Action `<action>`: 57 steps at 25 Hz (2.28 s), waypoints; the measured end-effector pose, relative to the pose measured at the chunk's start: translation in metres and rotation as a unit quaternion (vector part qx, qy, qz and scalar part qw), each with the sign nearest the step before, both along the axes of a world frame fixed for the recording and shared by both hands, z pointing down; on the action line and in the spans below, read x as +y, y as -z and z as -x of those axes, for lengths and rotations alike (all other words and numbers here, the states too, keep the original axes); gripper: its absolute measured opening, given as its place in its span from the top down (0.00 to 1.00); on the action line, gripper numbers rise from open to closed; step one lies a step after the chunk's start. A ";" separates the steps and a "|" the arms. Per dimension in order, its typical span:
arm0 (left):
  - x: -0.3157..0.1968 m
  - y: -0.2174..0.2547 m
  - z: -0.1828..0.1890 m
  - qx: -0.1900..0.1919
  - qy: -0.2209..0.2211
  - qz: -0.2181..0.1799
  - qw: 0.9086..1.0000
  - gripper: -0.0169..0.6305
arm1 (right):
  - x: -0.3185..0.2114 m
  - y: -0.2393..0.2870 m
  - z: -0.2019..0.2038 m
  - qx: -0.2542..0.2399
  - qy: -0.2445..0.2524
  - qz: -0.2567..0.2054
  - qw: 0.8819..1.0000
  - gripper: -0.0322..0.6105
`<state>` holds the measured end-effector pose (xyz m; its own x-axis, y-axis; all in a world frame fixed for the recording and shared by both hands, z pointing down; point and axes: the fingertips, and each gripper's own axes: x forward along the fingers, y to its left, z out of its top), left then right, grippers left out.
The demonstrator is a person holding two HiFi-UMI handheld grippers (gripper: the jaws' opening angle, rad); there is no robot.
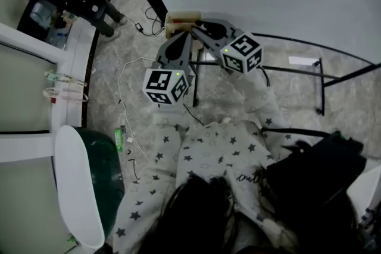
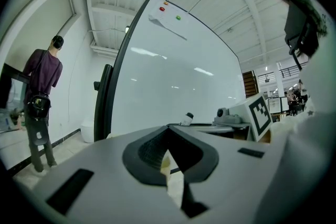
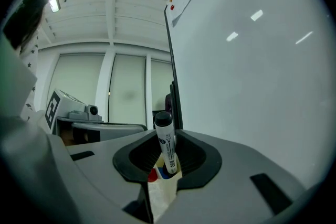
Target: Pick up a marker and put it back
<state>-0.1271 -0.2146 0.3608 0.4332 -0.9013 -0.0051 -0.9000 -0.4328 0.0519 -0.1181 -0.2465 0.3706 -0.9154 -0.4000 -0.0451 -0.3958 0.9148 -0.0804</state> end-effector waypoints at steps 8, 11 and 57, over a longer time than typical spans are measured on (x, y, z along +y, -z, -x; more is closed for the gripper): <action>0.002 -0.008 0.003 0.008 0.002 0.010 1.000 0.97 | -0.002 -0.019 0.002 0.018 -0.014 -0.004 1.000 0.82; 0.003 -0.010 0.003 0.009 0.001 0.012 1.000 0.97 | -0.003 -0.020 0.001 0.005 -0.020 -0.003 1.000 0.82; 0.031 0.085 -0.027 -0.007 -0.065 -0.050 0.997 0.97 | 0.047 0.101 -0.033 -0.038 0.001 -0.047 0.998 0.94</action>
